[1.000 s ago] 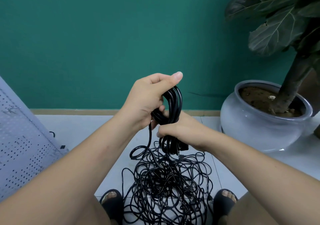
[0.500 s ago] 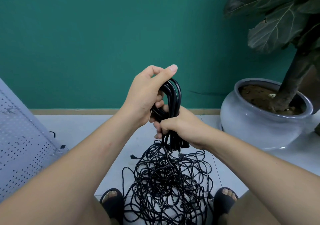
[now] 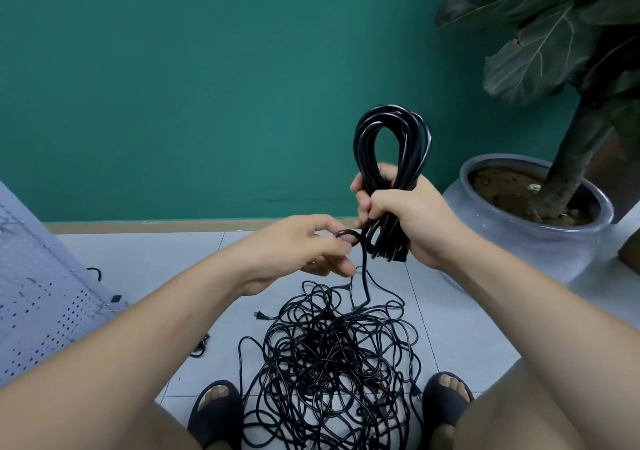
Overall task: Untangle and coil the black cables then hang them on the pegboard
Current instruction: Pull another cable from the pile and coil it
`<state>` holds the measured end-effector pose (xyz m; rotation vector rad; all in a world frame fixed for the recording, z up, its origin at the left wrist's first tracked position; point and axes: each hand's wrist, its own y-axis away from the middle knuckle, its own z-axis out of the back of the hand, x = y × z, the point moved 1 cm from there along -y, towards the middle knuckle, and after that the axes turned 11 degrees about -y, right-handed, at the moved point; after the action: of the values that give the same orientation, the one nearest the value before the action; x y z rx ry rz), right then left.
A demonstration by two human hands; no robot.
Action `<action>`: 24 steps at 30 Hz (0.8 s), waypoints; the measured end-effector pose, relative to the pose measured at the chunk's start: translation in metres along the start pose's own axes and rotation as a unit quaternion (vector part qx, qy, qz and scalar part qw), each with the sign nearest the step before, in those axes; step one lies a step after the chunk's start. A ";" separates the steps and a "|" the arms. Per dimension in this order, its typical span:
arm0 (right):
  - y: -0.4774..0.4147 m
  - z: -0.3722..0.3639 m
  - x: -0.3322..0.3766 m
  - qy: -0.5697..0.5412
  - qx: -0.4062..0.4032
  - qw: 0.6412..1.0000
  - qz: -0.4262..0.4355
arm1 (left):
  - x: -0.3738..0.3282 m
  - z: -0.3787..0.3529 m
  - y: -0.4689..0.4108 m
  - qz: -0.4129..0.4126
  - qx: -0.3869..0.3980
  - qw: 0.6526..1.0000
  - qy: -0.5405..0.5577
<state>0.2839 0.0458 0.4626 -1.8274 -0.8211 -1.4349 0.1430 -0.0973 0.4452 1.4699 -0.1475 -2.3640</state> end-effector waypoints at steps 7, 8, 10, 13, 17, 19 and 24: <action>0.000 -0.006 -0.002 -0.026 0.007 1.000 0.008 | -0.001 0.003 0.003 0.040 -0.004 0.994 0.105; 0.001 -0.008 -0.003 -0.013 0.009 1.000 0.010 | 0.001 0.002 0.003 0.045 0.001 0.994 0.101; 0.002 -0.012 -0.004 0.006 0.016 1.000 0.013 | 0.004 -0.001 0.002 0.041 0.016 0.993 0.112; 0.003 -0.014 -0.002 0.000 0.023 1.000 0.017 | 0.009 0.007 -0.002 0.019 -0.018 0.995 0.094; 0.003 -0.017 -0.001 -0.049 0.034 0.998 0.010 | 0.016 0.020 -0.007 -0.036 -0.098 0.995 0.003; 0.005 -0.021 0.000 -0.071 0.044 0.996 0.009 | 0.020 0.020 -0.013 -0.065 -0.149 0.984 -0.066; 0.006 -0.026 0.003 -0.122 0.056 0.991 0.003 | 0.027 0.016 -0.028 -0.131 -0.251 0.951 -0.120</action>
<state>0.2746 0.0215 0.4698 -1.9404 -0.9953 -1.1501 0.1110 -0.0817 0.4219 1.0045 0.5847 -2.5202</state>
